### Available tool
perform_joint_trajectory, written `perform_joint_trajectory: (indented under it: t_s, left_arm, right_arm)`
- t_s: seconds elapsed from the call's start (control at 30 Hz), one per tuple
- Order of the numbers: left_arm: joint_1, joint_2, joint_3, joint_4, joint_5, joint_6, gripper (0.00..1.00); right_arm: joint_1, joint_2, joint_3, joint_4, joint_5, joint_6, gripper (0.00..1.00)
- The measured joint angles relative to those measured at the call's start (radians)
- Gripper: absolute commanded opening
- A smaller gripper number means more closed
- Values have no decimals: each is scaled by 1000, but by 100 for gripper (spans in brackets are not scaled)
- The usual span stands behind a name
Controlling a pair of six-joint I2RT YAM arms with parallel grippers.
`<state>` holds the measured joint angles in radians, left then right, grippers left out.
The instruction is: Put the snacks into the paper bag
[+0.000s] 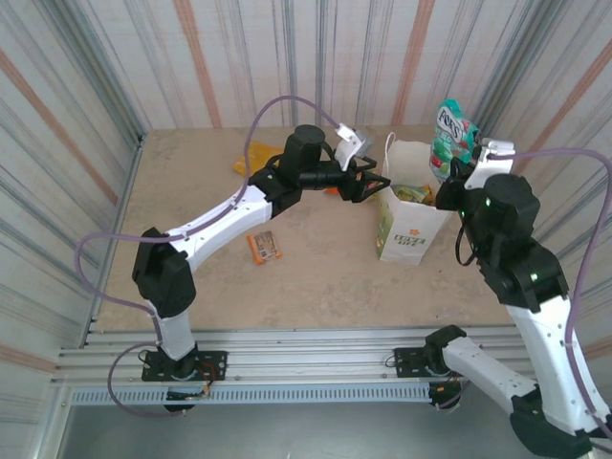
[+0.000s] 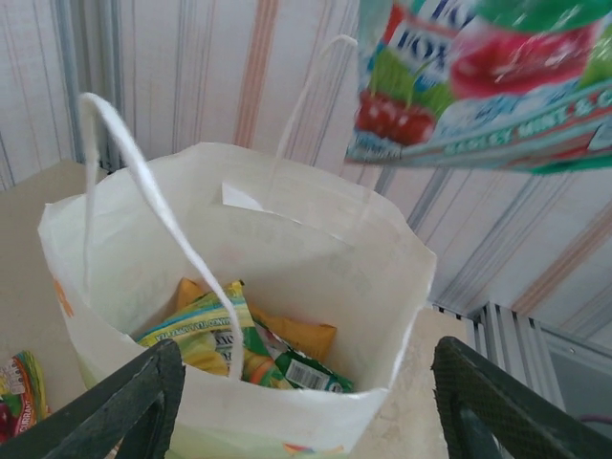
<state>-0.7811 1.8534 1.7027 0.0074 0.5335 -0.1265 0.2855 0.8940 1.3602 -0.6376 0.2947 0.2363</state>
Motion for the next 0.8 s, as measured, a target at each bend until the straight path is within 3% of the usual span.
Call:
perform_joint_trajectory:
  t_s: [0.23, 0.3, 0.43, 0.5, 0.8]
  left_arm:
    - [0, 74, 33, 66, -21, -72, 59]
    - [0, 97, 54, 80, -18, -91, 46]
    - [0, 118, 72, 111, 2, -114, 11]
    - [0, 118, 73, 127, 11, -120, 2]
    - [0, 109, 50, 155, 32, -117, 0]
  right_arm:
    - [-182, 145, 30, -78, -259, 58, 0]
    - [-203, 194, 66, -120, -303, 69, 0]
    - [-227, 270, 146, -206, -346, 70, 0]
    - [-232, 301, 183, -253, -348, 69, 0]
    - [-233, 482, 341, -470, -279, 37, 0]
